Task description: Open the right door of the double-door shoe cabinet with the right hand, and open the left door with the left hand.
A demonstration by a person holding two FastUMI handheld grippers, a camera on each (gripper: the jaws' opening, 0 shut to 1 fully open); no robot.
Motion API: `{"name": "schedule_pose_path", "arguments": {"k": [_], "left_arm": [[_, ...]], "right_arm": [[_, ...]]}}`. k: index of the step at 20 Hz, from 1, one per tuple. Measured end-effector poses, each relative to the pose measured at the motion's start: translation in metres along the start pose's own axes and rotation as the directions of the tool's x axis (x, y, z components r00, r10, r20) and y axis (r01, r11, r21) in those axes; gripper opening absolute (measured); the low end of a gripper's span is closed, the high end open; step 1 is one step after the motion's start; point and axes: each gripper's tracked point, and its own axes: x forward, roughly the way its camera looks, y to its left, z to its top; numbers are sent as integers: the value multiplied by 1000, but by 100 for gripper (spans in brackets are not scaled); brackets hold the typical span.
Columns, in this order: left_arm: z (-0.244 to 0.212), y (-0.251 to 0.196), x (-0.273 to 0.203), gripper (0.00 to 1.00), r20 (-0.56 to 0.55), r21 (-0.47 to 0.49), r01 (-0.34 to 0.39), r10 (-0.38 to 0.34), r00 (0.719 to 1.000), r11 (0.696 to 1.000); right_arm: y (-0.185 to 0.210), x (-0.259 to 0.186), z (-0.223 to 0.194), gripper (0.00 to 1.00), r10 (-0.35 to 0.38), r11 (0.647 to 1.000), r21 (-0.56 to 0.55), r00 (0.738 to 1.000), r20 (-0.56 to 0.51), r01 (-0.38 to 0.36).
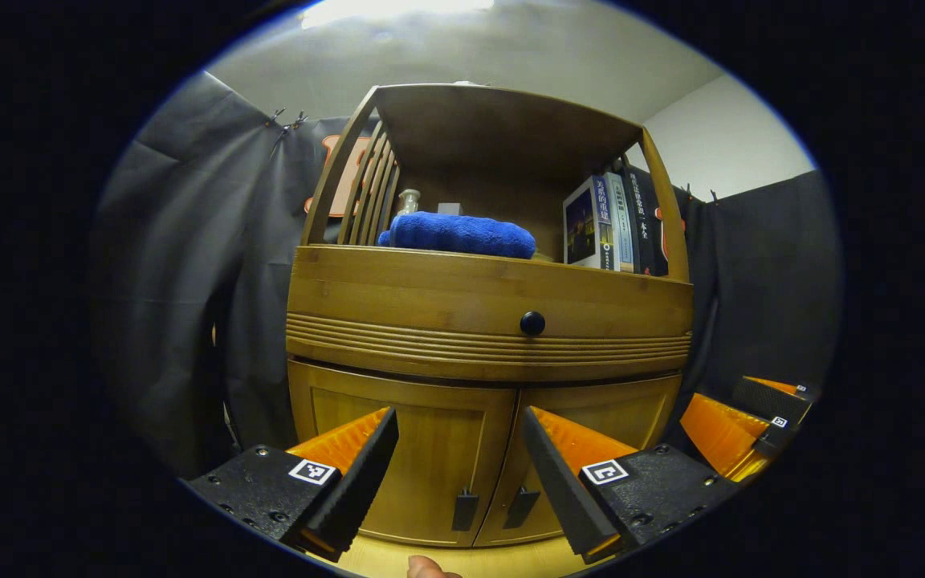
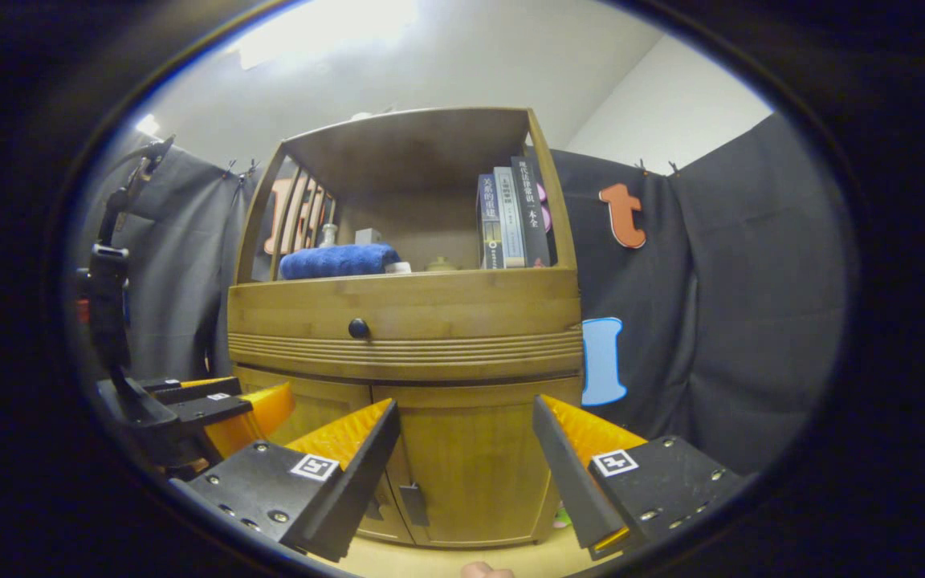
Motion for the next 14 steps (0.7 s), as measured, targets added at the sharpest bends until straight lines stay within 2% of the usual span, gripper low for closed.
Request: {"name": "schedule_pose_path", "arguments": {"k": [3, 4, 5, 6, 9, 13, 14], "left_arm": [[-1, 0, 2, 95, -4, 11, 3, -3, 1000, 1000], [-1, -1, 2, 92, -4, 9, 3, -3, 1000, 1000], [-1, -2, 1, 96, -6, 3, 7, -7, 1000, 1000], [-3, -3, 1, 96, -8, -2, 11, -11, 1000, 1000], [-1, 4, 0, 96, 3, -22, -5, 5, 1000, 1000], [-5, 4, -1, 92, -12, -38, 4, -5, 1000, 999], [-6, 3, -1, 92, -10, -40, 9, -10, 1000, 999]], "right_arm": [[6, 2, -1, 99, 8, 1000, -1, 1000, -5, -8], [6, 2, -2, 99, 8, 1000, -3, 1000, -5, -8], [5, 1, -2, 96, 5, 1000, -5, 1000, -5, -5], [4, 0, -2, 99, 1, 1000, -5, 1000, -7, -1], [1, -1, -3, 96, -15, 1000, -6, 1000, -8, 15], [3, -6, -1, 99, -22, 1000, -9, 1000, -6, 22], [3, -8, 0, 96, -23, 1000, -16, 1000, -5, 23]]}}
